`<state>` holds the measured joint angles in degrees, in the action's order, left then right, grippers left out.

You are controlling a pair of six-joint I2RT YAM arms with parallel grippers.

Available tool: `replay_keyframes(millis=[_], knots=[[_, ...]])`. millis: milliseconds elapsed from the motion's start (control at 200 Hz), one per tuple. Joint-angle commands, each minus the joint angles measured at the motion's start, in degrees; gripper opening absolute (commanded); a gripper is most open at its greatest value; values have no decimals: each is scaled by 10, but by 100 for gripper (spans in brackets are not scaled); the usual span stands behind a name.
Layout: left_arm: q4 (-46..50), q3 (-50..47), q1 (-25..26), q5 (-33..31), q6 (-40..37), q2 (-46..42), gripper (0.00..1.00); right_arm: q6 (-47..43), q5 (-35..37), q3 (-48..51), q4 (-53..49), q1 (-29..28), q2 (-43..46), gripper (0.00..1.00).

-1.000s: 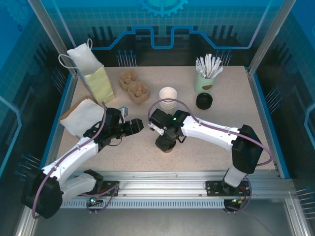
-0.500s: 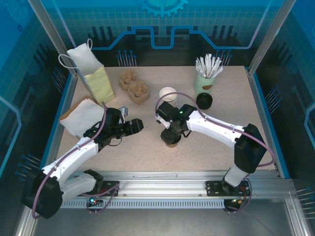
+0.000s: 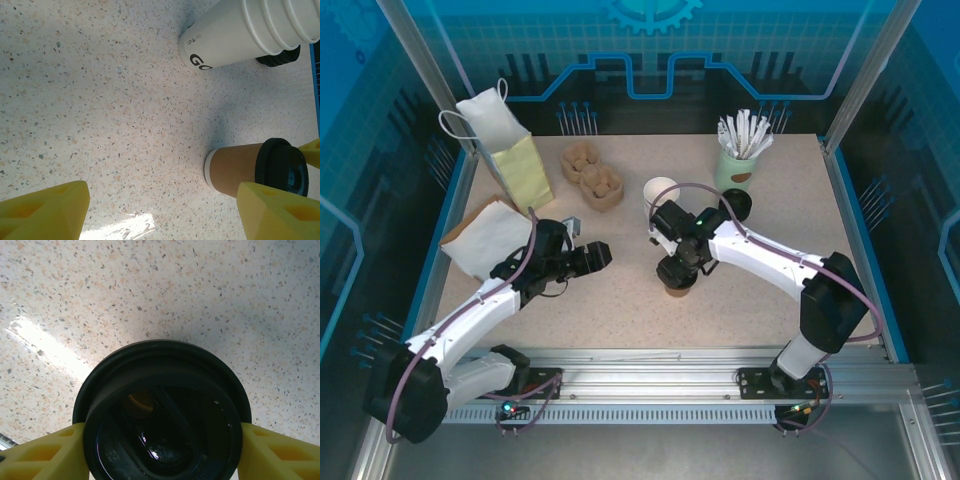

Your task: Pack the takeout coffee

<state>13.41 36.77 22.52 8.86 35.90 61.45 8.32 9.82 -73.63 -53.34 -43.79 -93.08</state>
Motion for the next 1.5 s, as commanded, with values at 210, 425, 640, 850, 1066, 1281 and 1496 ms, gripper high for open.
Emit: replay_keyframes(millis=[210, 425, 640, 850, 1066, 1281, 1496], knots=[[-6, 1, -6, 14, -7, 2, 79, 14, -16, 22, -6, 41, 35, 67], [-4, 2, -6, 15, -7, 1, 79, 14, -23, 36, -3, 68, 37, 66], [-4, 0, -6, 15, -6, 0, 79, 10, -2, 48, -7, 89, 40, 66], [-6, 0, -6, 15, -7, 3, 79, 8, 2, 57, -12, 102, 48, 67], [-8, 0, -6, 17, -5, 7, 79, 9, -3, 53, -14, 106, 55, 76], [-8, 0, -6, 16, -5, 6, 79, 12, -9, 51, -18, 106, 63, 81], [-12, 2, -6, 16, -6, 13, 79, 13, -12, 38, -30, 106, 78, 84]])
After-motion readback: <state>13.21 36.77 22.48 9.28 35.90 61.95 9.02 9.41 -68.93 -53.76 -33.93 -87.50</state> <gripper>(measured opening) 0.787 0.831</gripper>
